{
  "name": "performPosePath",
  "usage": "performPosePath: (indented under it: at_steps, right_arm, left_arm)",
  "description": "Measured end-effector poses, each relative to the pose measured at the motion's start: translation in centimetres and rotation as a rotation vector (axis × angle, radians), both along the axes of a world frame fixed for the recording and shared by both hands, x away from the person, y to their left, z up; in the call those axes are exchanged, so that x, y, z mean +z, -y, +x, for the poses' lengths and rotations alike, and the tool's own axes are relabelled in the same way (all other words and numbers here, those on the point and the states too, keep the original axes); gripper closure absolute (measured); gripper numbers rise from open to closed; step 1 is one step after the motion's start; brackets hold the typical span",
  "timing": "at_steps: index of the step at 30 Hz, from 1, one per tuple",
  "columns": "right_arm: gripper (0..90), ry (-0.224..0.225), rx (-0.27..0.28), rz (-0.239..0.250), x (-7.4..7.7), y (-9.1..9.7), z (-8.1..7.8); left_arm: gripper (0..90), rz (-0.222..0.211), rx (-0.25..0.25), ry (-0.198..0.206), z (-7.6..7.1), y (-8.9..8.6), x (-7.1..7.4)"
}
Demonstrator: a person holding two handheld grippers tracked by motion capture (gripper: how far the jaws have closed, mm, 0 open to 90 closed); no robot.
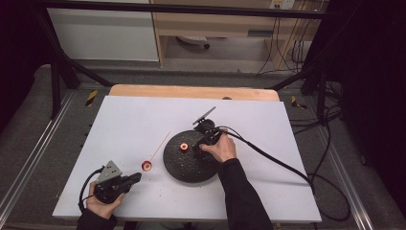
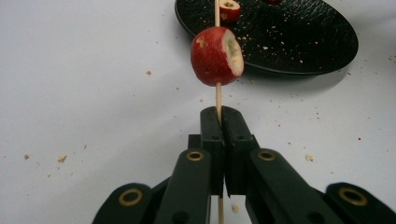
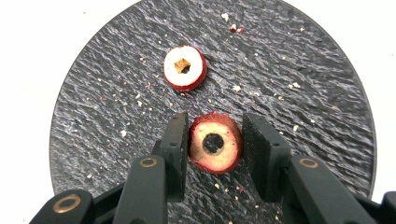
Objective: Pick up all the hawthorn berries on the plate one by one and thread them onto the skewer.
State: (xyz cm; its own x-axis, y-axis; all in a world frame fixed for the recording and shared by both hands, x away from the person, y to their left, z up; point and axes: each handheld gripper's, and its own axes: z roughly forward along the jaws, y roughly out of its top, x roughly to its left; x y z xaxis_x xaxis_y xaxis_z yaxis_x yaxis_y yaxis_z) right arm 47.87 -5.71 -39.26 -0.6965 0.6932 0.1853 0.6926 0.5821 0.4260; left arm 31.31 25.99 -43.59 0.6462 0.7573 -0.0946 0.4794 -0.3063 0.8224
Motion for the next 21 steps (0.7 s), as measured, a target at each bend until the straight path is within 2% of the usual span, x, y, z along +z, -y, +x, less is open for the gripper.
performPosePath:
  at_steps: [16, 21]
  right_arm:
    - [62.9, 0.026, -0.012, 0.062, 1.7, 0.5, -1.5]
    - [63.0, 0.042, -0.011, 0.107, 2.1, 0.5, -2.1]
  left_arm:
    - [88.1, 0.003, -0.003, 0.005, -0.1, 0.1, 0.0]
    - [88.1, 0.000, -0.002, 0.006, -0.1, 0.1, 0.1]
